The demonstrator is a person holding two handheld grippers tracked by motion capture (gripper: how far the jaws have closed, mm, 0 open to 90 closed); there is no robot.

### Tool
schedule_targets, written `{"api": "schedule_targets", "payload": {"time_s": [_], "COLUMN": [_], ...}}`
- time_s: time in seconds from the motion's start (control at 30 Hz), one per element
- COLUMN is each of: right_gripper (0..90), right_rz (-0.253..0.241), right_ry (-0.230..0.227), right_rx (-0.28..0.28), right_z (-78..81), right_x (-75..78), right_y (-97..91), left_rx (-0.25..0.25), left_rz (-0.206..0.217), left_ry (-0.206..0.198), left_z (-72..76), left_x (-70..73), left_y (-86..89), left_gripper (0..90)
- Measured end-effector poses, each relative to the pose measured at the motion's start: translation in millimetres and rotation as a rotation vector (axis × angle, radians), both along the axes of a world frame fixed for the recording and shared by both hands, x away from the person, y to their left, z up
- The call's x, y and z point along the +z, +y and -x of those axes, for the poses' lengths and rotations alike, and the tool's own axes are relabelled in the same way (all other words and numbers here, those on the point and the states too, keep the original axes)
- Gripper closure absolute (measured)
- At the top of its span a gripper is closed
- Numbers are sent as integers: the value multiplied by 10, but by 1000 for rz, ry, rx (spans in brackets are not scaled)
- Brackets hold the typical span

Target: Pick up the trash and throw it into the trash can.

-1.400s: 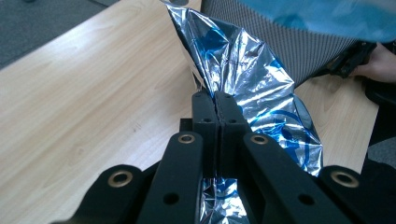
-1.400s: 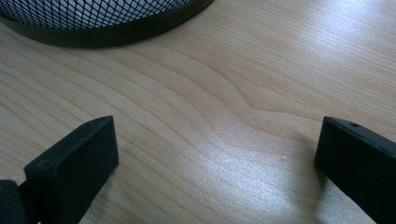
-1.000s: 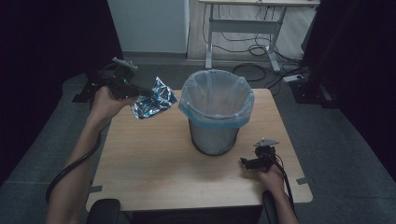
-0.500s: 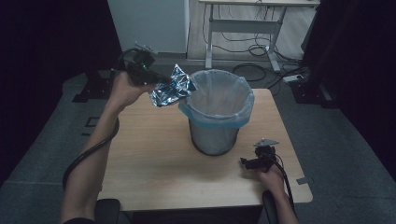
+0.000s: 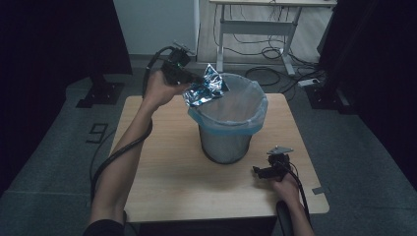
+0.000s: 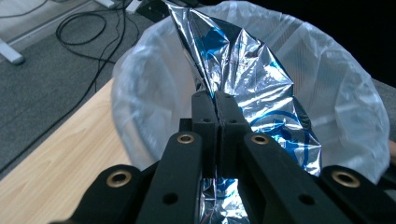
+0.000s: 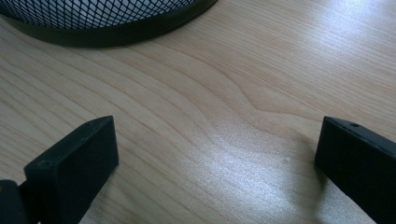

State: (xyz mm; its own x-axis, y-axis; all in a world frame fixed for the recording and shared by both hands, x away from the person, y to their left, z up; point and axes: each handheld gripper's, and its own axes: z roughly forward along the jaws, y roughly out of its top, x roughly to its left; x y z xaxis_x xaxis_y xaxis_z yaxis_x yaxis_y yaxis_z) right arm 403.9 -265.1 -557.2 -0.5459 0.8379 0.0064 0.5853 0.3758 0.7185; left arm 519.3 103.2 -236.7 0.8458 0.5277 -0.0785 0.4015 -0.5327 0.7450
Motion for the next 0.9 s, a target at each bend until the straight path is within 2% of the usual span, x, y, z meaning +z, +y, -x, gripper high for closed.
{"api": "schedule_targets", "payload": {"time_s": [0.33, 0.4, 0.47, 0.67, 0.7, 0.77, 0.8, 0.87, 0.9], "right_gripper": [0, 0, 0, 0, 0, 0, 0, 0, 0], "right_rz": [0, 0, 0, 1, 1, 0, 0, 0, -1], "right_ry": [0, 0, 0, 0, 0, 0, 0, 0, 0], "right_rx": [8, 9, 11, 16, 17, 19, 20, 21, 21], "right_z": [2, 2, 3, 9, 10, 12, 13, 15, 16], "right_x": [0, 0, 0, 0, 0, 0, 0, 0, 0], "right_y": [7, 7, 8, 16, 17, 22, 23, 25, 27], "left_rx": [-23, -29, -30, -37, -43, -34, -35, -30, -34], "left_rz": [-30, -50, -66, -147, -168, -219, -229, -223, -203], "left_ry": [-31, -40, -42, -49, -45, -84, -91, -93, -84], "left_z": [-59, -78, -89, -142, -157, -151, -154, -161, -165], "left_x": [-56, -99, -136, -338, -382, -433, -451, -459, -452], "left_y": [-488, -620, -690, -921, -959, -1005, -1014, -1003, -982], "left_gripper": [882, 882, 882, 861, 820, 697, 613, 476, 423]}}
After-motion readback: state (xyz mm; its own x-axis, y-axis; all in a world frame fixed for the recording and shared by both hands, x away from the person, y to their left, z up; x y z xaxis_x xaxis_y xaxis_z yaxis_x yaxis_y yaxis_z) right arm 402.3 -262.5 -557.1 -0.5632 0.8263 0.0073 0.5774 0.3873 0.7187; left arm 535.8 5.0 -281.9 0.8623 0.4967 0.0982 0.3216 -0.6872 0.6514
